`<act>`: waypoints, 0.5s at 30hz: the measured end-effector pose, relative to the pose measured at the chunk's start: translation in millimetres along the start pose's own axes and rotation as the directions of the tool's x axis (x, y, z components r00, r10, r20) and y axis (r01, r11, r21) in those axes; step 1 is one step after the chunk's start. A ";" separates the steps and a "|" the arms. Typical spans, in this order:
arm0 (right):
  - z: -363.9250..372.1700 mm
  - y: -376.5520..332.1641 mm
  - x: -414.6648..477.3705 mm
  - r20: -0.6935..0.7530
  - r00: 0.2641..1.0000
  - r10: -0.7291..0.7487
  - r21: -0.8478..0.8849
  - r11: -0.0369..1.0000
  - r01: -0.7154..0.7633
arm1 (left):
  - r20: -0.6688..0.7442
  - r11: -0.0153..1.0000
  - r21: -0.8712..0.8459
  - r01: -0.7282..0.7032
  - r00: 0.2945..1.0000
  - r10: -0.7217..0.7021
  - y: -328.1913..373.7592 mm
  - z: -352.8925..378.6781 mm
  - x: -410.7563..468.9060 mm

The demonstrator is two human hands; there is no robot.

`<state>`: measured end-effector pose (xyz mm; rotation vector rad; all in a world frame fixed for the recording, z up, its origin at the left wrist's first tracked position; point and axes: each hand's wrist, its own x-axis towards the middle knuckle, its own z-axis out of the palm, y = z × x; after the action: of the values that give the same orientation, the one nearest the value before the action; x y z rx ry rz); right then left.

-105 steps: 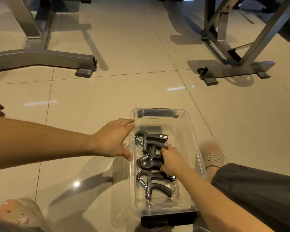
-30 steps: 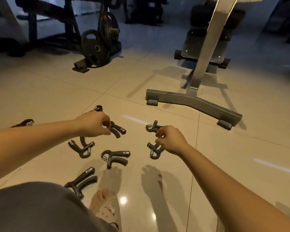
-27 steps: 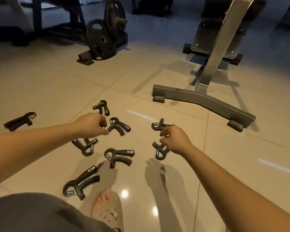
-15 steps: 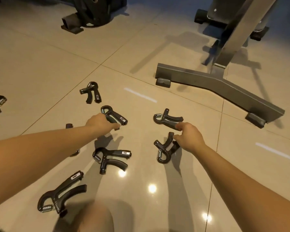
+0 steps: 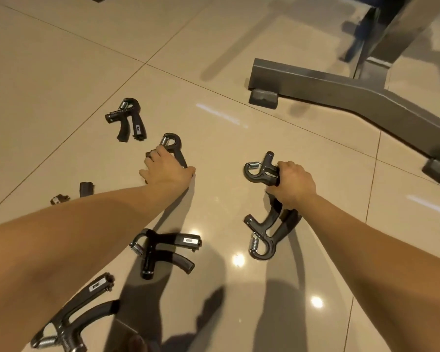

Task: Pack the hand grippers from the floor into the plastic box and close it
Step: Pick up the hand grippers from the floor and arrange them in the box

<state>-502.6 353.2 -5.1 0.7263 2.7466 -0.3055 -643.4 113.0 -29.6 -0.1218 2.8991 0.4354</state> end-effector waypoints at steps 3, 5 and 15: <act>7.4 5.0 4.6 -0.028 0.999 -0.042 -0.070 0.997 0.039 | -0.015 0.989 -0.106 -0.104 0.995 0.103 -1.5 6.0 5.7; 8.4 7.8 5.0 -0.046 0.997 -0.054 -0.066 0.997 0.051 | 0.017 0.982 -0.143 -0.124 0.992 0.127 1.6 6.4 6.1; -17.7 4.0 -23.9 -0.134 0.986 -0.101 0.075 0.991 0.112 | 0.223 0.968 -0.217 -0.123 0.960 0.172 16.3 -23.0 -25.6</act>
<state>-484.4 350.8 18.7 0.6419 2.9177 -0.4092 -624.7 122.9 2.0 0.1122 2.6294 0.7169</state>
